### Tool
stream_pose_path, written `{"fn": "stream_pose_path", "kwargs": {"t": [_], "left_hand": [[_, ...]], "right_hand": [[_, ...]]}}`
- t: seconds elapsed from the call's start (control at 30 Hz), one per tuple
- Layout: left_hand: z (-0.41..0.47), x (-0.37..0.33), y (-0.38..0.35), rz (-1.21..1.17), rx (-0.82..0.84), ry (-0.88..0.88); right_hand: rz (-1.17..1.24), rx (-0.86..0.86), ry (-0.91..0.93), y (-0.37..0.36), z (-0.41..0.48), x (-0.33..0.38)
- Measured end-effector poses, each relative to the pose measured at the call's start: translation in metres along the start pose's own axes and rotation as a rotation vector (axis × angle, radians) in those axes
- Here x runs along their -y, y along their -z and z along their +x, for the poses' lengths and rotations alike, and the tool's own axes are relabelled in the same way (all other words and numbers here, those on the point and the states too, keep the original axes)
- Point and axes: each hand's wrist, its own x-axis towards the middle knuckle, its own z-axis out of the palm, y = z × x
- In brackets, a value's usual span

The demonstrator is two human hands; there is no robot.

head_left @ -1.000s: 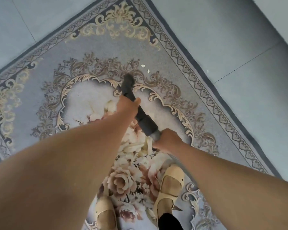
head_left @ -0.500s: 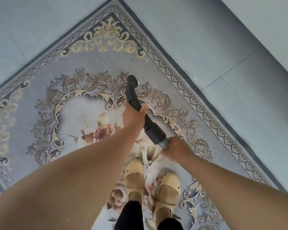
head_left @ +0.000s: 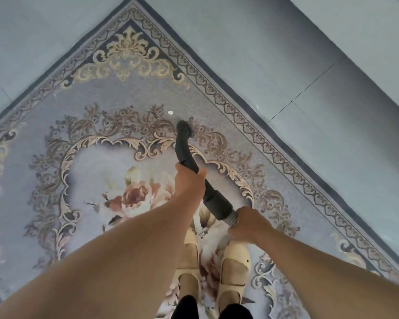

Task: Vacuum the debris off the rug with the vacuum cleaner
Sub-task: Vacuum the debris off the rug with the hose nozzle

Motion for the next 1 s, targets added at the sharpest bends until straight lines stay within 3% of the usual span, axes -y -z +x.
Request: {"fn": "stream_pose_path", "kwargs": {"t": [0.2, 0.47, 0.8, 1.0], "left_hand": [[0.079, -0.056, 0.054, 0.029, -0.092, -0.052], [0.029, -0.003, 0.037, 0.039, -0.027, -0.076], [0.061, -0.036, 0.072, -0.098, -0.086, -0.129], [0.042, -0.004, 0.03, -0.009, -0.041, -0.061]], "right_hand": [[0.152, -0.067, 0.129, 0.042, 0.042, 0.085], [0.111, -0.031, 0.054, -0.005, 0.011, 0.039], [0.113, -0.149, 0.124, 0.031, 0.025, 0.083], [0.169, -0.016, 0.039, -0.01, 0.027, 0.047]]}}
